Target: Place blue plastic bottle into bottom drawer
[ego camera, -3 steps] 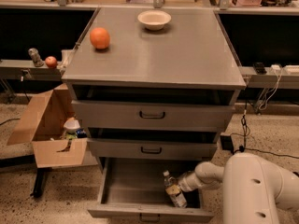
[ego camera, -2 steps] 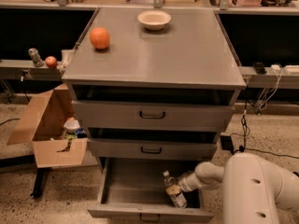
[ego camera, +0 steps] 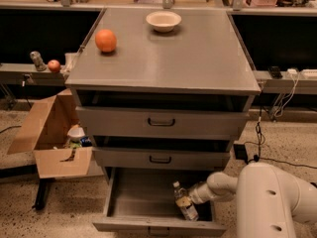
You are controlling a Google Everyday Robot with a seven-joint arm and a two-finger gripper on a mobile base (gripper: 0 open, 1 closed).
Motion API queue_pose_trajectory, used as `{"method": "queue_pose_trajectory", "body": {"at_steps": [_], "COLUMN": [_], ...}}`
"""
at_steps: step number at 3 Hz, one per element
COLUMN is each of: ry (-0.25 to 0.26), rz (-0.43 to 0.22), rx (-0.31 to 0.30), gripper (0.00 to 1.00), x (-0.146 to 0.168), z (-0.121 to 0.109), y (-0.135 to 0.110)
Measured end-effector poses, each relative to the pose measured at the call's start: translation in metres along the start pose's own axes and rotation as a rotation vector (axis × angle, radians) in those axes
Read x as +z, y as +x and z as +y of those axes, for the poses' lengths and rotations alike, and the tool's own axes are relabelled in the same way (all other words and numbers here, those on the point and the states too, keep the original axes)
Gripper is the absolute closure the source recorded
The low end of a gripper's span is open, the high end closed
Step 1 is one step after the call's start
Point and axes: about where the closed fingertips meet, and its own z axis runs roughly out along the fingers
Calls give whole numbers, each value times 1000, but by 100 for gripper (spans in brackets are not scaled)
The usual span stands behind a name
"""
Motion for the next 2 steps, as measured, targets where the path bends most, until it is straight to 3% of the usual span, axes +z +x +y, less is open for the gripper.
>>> {"method": "queue_pose_trajectory", "body": {"at_steps": [1,2], "ry": [0,0], "rz": [0,0], "rx": [0,0], "gripper": [6,0], "x": [0,0], "z": [0,0], "y": [0,0]}}
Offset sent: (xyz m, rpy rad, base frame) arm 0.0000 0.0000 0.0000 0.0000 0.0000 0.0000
